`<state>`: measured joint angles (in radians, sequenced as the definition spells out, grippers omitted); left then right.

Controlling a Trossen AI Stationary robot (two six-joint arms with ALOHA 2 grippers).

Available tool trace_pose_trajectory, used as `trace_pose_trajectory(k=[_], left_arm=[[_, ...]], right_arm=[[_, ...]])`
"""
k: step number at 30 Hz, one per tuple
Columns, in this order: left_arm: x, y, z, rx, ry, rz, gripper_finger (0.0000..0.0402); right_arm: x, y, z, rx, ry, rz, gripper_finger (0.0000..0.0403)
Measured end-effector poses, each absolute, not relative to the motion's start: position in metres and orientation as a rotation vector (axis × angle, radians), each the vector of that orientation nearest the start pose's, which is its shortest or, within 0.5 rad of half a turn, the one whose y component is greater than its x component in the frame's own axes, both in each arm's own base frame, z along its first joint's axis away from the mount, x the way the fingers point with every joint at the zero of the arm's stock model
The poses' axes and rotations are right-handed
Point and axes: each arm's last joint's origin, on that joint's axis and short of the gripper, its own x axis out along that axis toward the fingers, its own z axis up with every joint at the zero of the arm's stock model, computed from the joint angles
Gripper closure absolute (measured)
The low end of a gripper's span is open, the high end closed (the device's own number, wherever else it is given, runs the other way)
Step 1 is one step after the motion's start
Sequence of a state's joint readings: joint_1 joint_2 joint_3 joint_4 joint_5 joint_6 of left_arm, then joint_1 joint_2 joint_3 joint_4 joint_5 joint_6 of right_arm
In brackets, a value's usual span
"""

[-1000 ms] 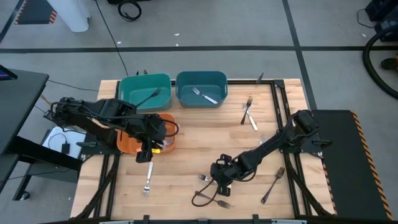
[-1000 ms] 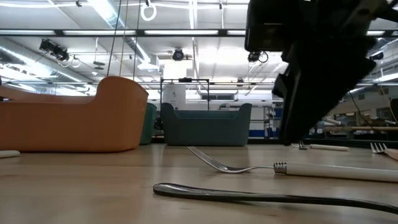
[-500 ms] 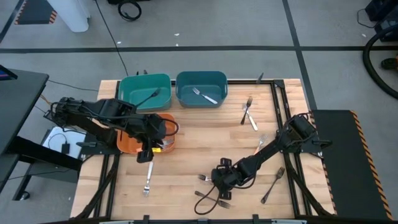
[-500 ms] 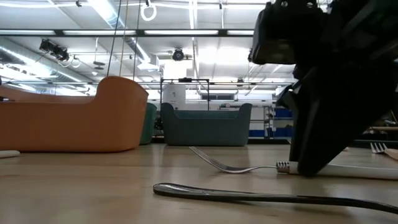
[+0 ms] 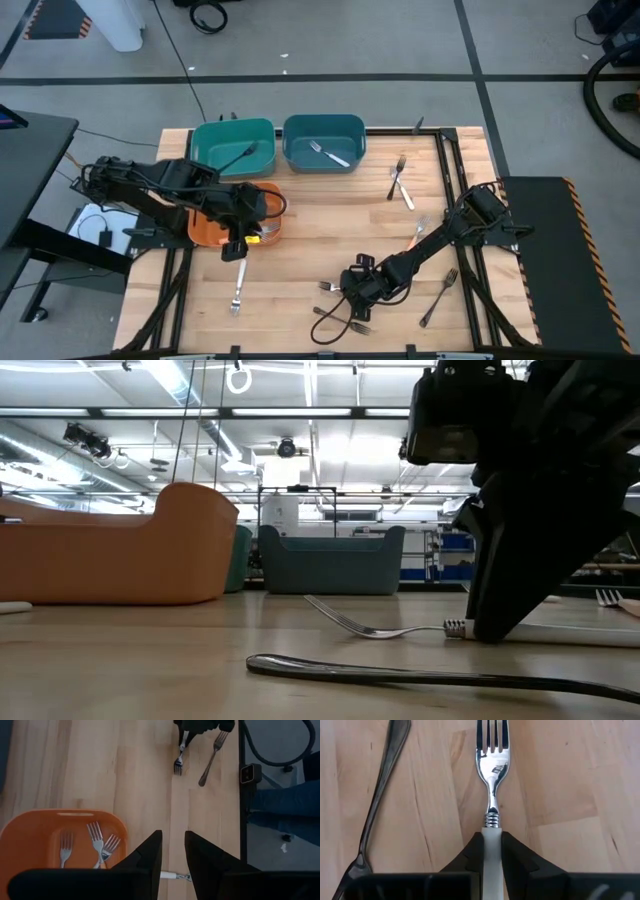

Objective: Sort silverware by color (type)
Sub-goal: Put the white fork into the blue bin

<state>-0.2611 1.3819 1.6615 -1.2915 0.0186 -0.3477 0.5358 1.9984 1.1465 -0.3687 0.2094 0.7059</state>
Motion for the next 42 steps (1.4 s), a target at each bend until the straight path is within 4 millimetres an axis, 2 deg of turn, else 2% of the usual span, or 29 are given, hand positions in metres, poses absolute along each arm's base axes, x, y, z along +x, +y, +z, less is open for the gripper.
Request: trace_pose_trajectory(k=[5, 8, 13, 19, 24, 28, 33, 39, 42], left_arm=[[0.232, -0.063, 0.406, -0.190, 1.037, -0.078, 0.0310], [0.232, -0.063, 0.406, -0.187, 1.036, -0.074, 0.0310], [0.233, -0.061, 0.406, -0.167, 1.024, -0.031, 0.0310], [0.232, -0.060, 0.406, -0.207, 1.023, 0.024, 0.0310], [0.232, -0.060, 0.406, -0.224, 1.017, 0.052, 0.0310], [0.234, -0.056, 0.407, -0.128, 0.975, 0.128, 0.0310], [0.238, -0.043, 0.409, -0.052, 0.905, 0.270, 0.0310], [0.243, -0.016, 0.411, -0.105, 0.878, 0.381, 0.0310], [0.248, 0.000, 0.412, -0.140, 0.850, 0.443, 0.0310]], right_arm=[[0.323, 0.185, 0.113, 0.183, 1.182, -0.098, 0.0355], [0.328, 0.184, 0.122, 0.156, 1.176, -0.056, 0.0355], [0.331, 0.165, 0.139, 0.142, 1.177, -0.083, 0.0355], [0.327, 0.140, 0.177, 0.174, 1.135, -0.151, 0.0356], [0.322, 0.114, 0.219, 0.177, 1.001, -0.219, 0.0357], [0.321, 0.079, 0.248, 0.173, 0.876, -0.329, 0.0357], [0.325, 0.020, 0.270, 0.121, 0.770, -0.444, 0.0357], [0.333, -0.060, 0.279, 0.020, 0.695, -0.475, 0.0357], [0.326, -0.102, 0.281, -0.011, 0.686, -0.489, 0.0359]])
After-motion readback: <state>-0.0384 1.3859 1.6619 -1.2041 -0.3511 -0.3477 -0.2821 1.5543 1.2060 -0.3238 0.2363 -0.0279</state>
